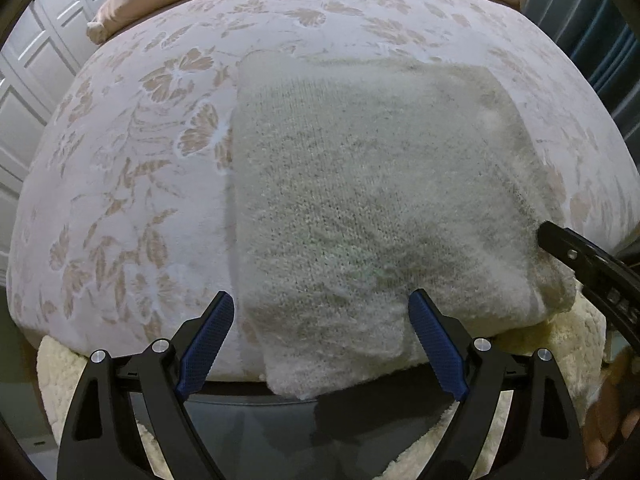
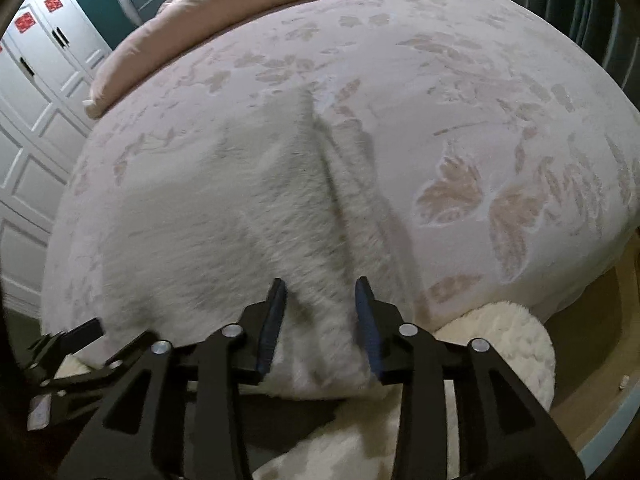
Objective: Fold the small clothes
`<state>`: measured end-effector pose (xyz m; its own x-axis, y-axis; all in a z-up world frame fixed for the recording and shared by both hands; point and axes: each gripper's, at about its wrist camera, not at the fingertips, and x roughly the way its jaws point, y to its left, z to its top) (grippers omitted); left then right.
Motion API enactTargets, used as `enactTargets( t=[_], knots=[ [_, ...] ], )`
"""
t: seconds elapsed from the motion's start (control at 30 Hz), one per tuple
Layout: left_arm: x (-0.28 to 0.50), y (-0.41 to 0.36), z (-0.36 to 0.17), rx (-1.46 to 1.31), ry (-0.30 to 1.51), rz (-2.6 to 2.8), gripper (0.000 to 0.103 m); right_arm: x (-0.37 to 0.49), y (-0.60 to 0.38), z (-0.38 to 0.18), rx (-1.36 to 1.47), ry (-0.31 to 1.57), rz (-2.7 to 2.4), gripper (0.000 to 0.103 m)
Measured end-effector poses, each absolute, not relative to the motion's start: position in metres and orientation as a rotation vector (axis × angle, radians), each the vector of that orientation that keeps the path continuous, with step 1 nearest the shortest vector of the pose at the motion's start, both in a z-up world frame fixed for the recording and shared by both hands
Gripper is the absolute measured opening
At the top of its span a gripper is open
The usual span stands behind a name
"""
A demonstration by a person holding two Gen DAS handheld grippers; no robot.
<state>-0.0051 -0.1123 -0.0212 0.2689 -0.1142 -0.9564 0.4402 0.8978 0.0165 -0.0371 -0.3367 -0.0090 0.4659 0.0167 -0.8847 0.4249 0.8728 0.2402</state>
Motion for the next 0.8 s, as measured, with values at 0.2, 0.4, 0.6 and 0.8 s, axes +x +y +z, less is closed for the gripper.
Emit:
enactTargets(
  t=[0.2,0.4,0.6,0.8],
  knots=[
    [-0.002,-0.110,-0.023,0.303,1.251,-0.374,0.087,-0.028,-0.334,-0.007,0.461,1.051,-0.188,0.015],
    [-0.003,-0.112,-0.023,0.304,1.253,-0.378,0.088,-0.043,-0.340,0.008,0.439,0.981,-0.238,0.013],
    [-0.006,-0.115,-0.026,0.325,1.259,-0.381,0.088,-0.037,-0.341,-0.024,0.488,1.072,-0.255,0.017],
    [0.010,-0.103,-0.014,0.164,1.271,-0.403,0.088,-0.042,-0.358,0.002,0.531,0.992,-0.272,0.057]
  ],
)
